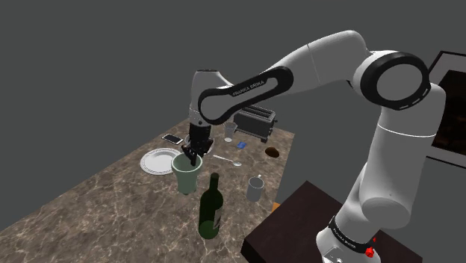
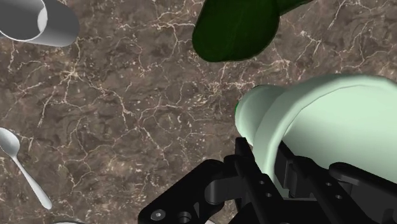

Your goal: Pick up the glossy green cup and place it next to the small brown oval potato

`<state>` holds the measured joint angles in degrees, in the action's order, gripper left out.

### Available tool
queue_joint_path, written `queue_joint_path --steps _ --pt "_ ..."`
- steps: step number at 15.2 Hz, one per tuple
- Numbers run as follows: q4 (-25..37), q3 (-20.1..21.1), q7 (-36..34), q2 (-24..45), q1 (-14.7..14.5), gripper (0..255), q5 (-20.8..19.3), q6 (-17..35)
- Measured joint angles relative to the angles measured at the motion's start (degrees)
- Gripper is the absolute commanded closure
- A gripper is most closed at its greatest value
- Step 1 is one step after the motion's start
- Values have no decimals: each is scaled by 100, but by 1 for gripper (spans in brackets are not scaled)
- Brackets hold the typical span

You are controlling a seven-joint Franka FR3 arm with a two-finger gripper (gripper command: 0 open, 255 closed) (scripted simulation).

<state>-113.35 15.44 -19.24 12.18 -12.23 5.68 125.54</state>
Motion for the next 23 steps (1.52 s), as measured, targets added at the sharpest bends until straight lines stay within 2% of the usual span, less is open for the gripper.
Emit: queue_joint_path --steps 5,15,23 --pt "43 -48 147 -161 102 255 47 -219" --pt "-138 -590 1519 -384 901 255 176 -424" --pt "182 -1018 2504 -166 1477 255 164 -650"
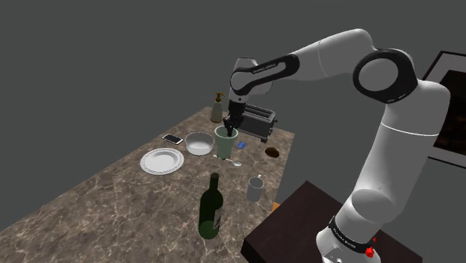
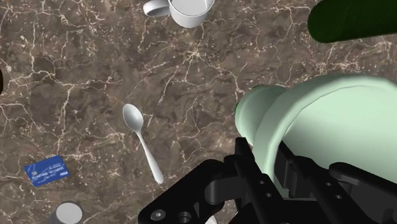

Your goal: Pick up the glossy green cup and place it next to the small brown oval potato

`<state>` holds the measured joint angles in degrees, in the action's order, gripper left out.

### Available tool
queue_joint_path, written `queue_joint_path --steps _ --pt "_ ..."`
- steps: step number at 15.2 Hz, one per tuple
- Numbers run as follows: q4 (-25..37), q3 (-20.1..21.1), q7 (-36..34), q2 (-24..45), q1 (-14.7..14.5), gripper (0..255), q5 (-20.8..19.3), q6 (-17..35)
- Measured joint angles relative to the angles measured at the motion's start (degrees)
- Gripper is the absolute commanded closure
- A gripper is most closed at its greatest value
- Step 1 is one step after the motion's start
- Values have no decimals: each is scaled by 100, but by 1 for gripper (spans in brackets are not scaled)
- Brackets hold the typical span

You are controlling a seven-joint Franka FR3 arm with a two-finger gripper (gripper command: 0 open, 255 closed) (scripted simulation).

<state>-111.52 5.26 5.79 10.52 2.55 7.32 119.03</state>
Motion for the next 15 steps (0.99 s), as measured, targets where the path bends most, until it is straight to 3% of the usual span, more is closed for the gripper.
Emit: queue_joint_path --steps 15 --pt "1709 -680 1714 1116 1132 255 -9 -800"
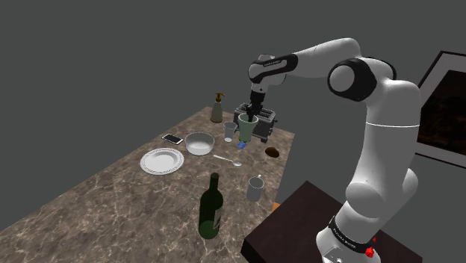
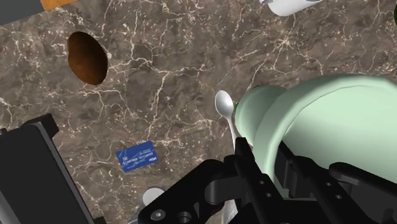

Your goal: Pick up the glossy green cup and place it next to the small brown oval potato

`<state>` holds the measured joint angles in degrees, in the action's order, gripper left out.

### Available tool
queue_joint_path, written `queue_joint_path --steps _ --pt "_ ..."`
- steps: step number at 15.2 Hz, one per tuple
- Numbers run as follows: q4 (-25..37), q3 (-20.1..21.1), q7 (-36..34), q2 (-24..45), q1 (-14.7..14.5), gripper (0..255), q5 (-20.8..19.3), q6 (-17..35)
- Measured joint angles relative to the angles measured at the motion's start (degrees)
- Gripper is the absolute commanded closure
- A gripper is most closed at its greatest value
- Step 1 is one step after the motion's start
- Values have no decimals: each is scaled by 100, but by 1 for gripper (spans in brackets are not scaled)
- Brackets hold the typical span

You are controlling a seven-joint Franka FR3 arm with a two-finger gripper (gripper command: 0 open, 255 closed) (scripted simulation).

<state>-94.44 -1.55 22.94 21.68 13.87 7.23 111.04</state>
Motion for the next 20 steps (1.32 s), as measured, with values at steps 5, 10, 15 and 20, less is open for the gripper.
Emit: queue_joint_path --steps 5,10,15,20 --pt "1133 -131 427 755 354 255 24 -429" --pt "2518 -240 872 1609 793 255 56 -1006" --pt "4934 -257 1086 3032 1197 255 87 -2022" --pt "4788 -262 1170 3135 1240 255 93 -1786"
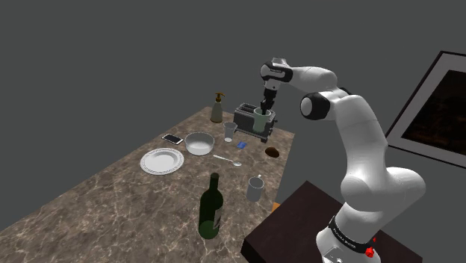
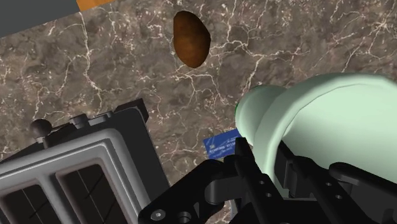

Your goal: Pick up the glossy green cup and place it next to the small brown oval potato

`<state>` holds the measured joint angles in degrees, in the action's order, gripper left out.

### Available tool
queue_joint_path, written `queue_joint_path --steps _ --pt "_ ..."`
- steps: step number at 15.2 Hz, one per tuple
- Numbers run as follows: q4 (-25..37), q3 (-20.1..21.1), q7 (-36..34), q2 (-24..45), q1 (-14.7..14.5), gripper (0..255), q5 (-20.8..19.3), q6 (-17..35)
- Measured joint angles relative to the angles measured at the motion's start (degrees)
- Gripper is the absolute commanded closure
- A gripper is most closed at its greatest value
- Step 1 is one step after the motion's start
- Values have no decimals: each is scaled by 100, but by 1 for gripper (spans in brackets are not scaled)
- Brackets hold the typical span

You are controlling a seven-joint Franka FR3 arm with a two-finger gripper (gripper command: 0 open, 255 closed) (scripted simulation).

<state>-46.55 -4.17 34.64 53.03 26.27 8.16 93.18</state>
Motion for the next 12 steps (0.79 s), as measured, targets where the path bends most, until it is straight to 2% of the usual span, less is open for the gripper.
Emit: queue_joint_path --steps 12 --pt "-748 2 89 103 -30 255 23 844"
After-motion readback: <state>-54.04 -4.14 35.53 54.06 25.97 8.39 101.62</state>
